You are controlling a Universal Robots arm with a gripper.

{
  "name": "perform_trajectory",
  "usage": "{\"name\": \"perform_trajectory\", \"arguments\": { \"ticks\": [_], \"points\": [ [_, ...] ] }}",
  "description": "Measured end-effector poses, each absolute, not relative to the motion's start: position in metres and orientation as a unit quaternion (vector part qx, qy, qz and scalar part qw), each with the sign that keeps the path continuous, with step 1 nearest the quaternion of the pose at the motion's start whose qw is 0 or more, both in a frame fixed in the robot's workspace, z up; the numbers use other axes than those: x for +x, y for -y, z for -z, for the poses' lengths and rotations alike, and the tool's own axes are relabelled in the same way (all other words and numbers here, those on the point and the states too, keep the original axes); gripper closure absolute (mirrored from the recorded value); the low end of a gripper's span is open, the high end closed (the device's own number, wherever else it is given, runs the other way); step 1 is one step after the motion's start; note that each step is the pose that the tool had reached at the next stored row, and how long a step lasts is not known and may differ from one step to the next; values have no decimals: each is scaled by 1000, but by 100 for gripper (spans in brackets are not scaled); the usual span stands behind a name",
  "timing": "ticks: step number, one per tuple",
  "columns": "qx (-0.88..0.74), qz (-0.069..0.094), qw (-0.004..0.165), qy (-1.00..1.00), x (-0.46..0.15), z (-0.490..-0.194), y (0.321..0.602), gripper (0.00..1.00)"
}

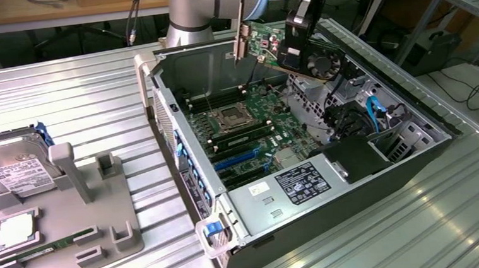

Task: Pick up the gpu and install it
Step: 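Insert the gpu into the slot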

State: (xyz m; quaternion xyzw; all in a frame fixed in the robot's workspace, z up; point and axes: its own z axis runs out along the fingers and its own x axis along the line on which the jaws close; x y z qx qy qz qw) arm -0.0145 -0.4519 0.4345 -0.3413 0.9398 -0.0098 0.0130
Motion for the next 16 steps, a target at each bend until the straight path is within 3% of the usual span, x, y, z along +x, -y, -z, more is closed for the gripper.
{"name": "perform_trajectory", "arguments": {
  "ticks": [16],
  "points": [
    [-386,9,13,-922,-14,-434,452,72]
  ]
}}
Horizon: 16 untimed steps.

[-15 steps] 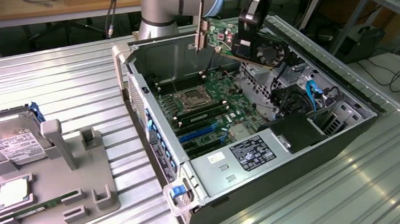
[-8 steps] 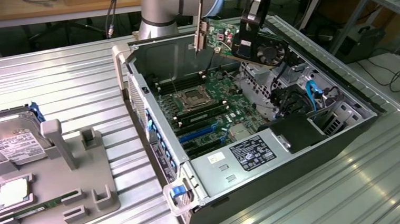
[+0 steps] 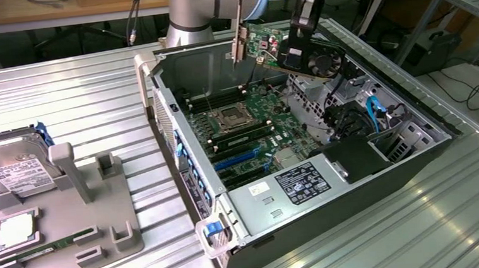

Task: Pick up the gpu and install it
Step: 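Insert the gpu into the slot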

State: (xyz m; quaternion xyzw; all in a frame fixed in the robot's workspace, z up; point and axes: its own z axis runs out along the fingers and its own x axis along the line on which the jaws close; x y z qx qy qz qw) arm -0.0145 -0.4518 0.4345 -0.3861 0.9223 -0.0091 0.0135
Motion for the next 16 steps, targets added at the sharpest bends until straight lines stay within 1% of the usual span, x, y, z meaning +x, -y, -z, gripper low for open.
{"name": "perform_trajectory", "arguments": {
  "ticks": [16],
  "points": [
    [-432,8,14,-902,-14,-434,452,72]
  ]
}}
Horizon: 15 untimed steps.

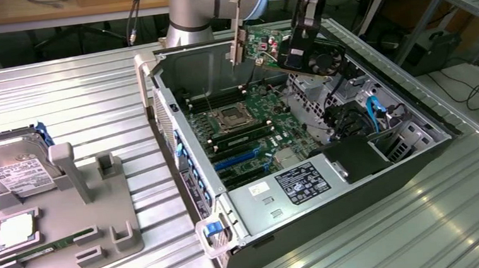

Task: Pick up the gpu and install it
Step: 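Insert the gpu into the slot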

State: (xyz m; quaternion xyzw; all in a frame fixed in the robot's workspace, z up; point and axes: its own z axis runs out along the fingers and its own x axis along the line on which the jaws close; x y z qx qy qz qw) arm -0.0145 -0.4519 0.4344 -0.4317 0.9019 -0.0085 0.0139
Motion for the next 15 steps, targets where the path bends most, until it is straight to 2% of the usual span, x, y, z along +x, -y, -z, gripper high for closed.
{"name": "perform_trajectory", "arguments": {
  "ticks": [15],
  "points": [
    [-508,7,15,-861,-15,-434,452,72]
  ]
}}
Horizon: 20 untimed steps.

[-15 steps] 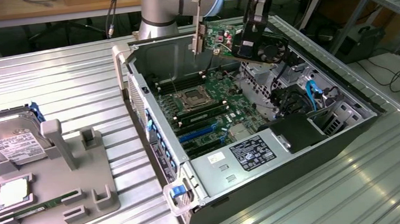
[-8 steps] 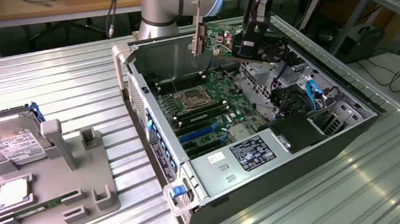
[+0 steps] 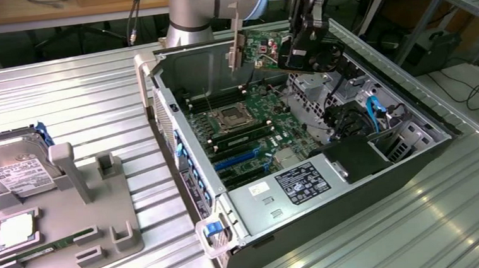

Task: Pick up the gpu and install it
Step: 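Insert the gpu into the slot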

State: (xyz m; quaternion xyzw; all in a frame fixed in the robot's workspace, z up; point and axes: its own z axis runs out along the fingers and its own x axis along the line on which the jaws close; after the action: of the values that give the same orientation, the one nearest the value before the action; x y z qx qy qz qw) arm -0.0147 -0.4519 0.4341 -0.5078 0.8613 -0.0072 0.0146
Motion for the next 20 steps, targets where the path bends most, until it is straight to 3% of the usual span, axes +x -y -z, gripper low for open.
{"name": "perform_trajectory", "arguments": {
  "ticks": [20],
  "points": [
    [-597,4,14,-802,-17,-430,452,72]
  ]
}}
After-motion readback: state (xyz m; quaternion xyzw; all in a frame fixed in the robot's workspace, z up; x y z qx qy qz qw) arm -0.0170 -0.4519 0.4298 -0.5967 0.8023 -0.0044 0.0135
